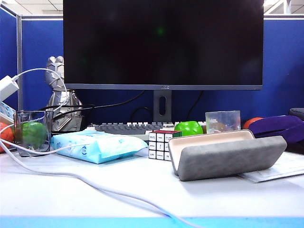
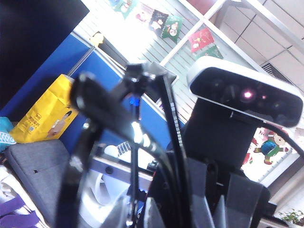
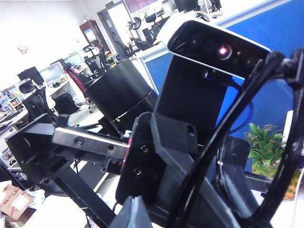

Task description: Pick up the glasses, fold the temples of the glasses, place the glasses into the glasses case, and finally close the glasses case.

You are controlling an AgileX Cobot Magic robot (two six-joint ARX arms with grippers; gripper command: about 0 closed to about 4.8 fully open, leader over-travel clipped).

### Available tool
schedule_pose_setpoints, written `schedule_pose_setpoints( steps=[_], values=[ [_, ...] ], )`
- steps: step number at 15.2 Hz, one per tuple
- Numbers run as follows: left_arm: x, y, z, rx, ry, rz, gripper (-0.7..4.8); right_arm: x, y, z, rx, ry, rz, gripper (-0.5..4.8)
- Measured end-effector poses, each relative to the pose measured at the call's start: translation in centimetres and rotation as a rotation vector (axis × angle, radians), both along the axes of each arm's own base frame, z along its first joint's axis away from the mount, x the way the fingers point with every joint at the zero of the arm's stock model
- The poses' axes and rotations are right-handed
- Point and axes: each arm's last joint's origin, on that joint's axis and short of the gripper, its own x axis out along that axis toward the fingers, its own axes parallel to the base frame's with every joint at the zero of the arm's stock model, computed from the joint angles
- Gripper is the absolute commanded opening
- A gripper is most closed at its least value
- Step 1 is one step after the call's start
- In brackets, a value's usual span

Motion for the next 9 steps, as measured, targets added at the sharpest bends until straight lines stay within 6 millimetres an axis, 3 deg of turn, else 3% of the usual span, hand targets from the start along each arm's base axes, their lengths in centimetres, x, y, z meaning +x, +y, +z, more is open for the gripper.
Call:
schedule_pose_setpoints(
  steps=[3,6,9],
  values=[
    [-0.2,0.0,0.2,-0.007,-0.026,-0.009,-0.06,-1.3,-1.1,1.2,0.02,-0.03,-0.001,-0.06],
    [-0.1,0.0,0.2,-0.008,-0.026,0.025,-0.06,-2.5,-4.3,3.4,0.073,-0.112,-0.176,-0.06],
    [0.0,-0.1,-0.2,0.023,-0.017,0.036,-0.06,-1.9,-5.3,3.1,0.04,-0.082,-0.336,0.11]
  ],
)
